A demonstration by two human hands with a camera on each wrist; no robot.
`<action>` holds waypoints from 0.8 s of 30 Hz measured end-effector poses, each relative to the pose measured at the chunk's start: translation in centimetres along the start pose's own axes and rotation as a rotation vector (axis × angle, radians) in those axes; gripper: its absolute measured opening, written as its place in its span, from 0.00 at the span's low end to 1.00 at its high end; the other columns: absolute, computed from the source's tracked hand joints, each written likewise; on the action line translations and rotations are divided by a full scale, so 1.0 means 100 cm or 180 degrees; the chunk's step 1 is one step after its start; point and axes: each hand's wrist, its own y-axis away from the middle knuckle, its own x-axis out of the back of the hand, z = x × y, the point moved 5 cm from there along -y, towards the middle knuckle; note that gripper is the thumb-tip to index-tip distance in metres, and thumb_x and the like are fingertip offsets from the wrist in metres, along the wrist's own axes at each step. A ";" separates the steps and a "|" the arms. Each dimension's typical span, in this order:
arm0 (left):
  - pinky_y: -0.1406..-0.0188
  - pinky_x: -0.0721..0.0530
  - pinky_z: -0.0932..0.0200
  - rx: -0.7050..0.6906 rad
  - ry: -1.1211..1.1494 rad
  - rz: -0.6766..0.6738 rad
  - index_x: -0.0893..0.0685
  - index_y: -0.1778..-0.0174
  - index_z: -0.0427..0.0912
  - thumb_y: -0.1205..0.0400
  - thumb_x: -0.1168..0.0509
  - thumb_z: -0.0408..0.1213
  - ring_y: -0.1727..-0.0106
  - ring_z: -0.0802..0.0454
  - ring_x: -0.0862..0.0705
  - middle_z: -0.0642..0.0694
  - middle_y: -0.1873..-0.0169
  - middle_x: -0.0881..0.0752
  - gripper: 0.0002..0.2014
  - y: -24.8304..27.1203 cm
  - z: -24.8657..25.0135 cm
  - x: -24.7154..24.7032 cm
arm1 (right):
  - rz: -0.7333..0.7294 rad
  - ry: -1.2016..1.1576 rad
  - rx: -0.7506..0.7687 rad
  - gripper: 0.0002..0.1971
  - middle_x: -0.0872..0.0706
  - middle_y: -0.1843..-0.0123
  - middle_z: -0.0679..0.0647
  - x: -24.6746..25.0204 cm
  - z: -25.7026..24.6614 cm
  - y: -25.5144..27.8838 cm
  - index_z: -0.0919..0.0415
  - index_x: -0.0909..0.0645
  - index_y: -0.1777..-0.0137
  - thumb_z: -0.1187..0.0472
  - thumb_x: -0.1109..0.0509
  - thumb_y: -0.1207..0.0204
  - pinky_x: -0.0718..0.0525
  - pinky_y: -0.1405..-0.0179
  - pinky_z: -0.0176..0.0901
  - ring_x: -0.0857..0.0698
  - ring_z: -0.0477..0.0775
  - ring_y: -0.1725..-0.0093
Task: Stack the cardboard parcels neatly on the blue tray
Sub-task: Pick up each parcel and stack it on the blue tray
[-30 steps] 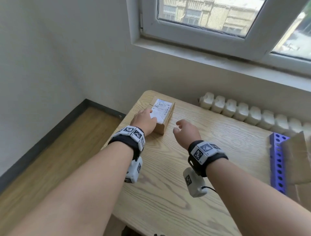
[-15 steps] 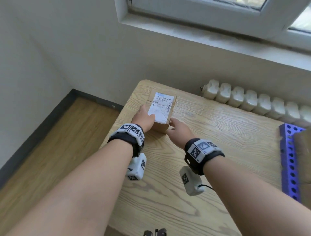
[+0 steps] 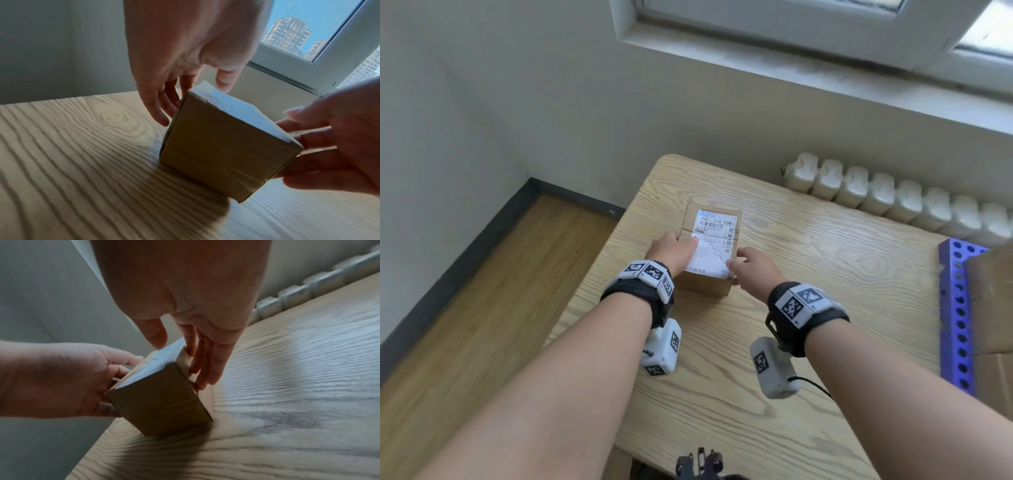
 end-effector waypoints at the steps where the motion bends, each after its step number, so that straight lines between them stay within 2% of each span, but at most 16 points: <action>1: 0.36 0.19 0.44 0.0013 0.0014 0.0043 0.25 0.29 0.41 0.18 0.41 0.55 0.38 0.42 0.18 0.43 0.36 0.18 0.26 0.005 0.000 -0.001 | 0.0044 -0.0036 -0.0018 0.18 0.13 0.40 0.55 0.002 0.002 0.003 0.62 0.24 0.29 0.57 0.38 0.16 0.13 0.45 0.53 0.12 0.56 0.47; 4: 0.41 0.17 0.45 0.0035 0.0223 0.0176 0.27 0.38 0.43 0.18 0.39 0.54 0.44 0.44 0.17 0.44 0.42 0.18 0.20 0.021 0.000 -0.002 | 0.0162 -0.0161 0.0001 0.12 0.13 0.46 0.54 0.008 0.005 0.015 0.60 0.24 0.38 0.55 0.37 0.17 0.13 0.43 0.59 0.11 0.57 0.48; 7: 0.41 0.17 0.45 -0.0015 0.0518 0.0266 0.30 0.38 0.43 0.20 0.36 0.57 0.44 0.44 0.17 0.45 0.43 0.19 0.24 0.039 0.003 -0.001 | 0.0274 -0.0232 0.0129 0.11 0.12 0.50 0.56 0.016 0.005 0.030 0.60 0.25 0.44 0.52 0.38 0.16 0.13 0.43 0.62 0.11 0.59 0.49; 12: 0.35 0.21 0.44 -0.0169 0.0859 0.0192 0.33 0.39 0.44 0.24 0.32 0.63 0.40 0.44 0.20 0.44 0.41 0.20 0.30 0.066 0.010 -0.006 | 0.0496 -0.0405 0.0185 0.14 0.12 0.54 0.55 0.028 0.011 0.061 0.61 0.25 0.44 0.49 0.39 0.15 0.13 0.44 0.62 0.11 0.59 0.52; 16: 0.37 0.21 0.45 -0.0323 0.0842 0.0169 0.32 0.39 0.43 0.24 0.33 0.64 0.40 0.45 0.20 0.44 0.41 0.20 0.31 0.089 0.015 -0.012 | 0.0610 -0.0455 0.0223 0.14 0.12 0.52 0.56 0.037 0.019 0.086 0.60 0.25 0.44 0.49 0.40 0.15 0.12 0.46 0.62 0.11 0.58 0.53; 19: 0.36 0.19 0.42 -0.0472 0.0849 0.0186 0.31 0.39 0.43 0.25 0.33 0.66 0.41 0.44 0.18 0.43 0.41 0.19 0.32 0.109 0.014 -0.016 | 0.0723 -0.0482 0.0292 0.14 0.12 0.51 0.55 0.042 0.025 0.108 0.60 0.24 0.45 0.48 0.41 0.15 0.11 0.47 0.61 0.11 0.57 0.53; 22: 0.39 0.18 0.45 -0.0594 0.0860 0.0204 0.30 0.40 0.43 0.24 0.34 0.66 0.43 0.45 0.17 0.44 0.44 0.18 0.32 0.133 0.008 -0.021 | 0.0843 -0.0494 0.0332 0.13 0.12 0.52 0.55 0.042 0.034 0.137 0.57 0.25 0.48 0.48 0.41 0.15 0.12 0.46 0.62 0.11 0.58 0.53; 24: 0.46 0.19 0.50 -0.0716 0.0866 0.0247 0.29 0.39 0.41 0.23 0.35 0.65 0.45 0.46 0.19 0.45 0.46 0.19 0.31 0.154 0.003 -0.027 | 0.0929 -0.0488 0.0354 0.13 0.12 0.52 0.54 0.042 0.041 0.159 0.56 0.25 0.49 0.47 0.41 0.15 0.12 0.46 0.63 0.11 0.58 0.53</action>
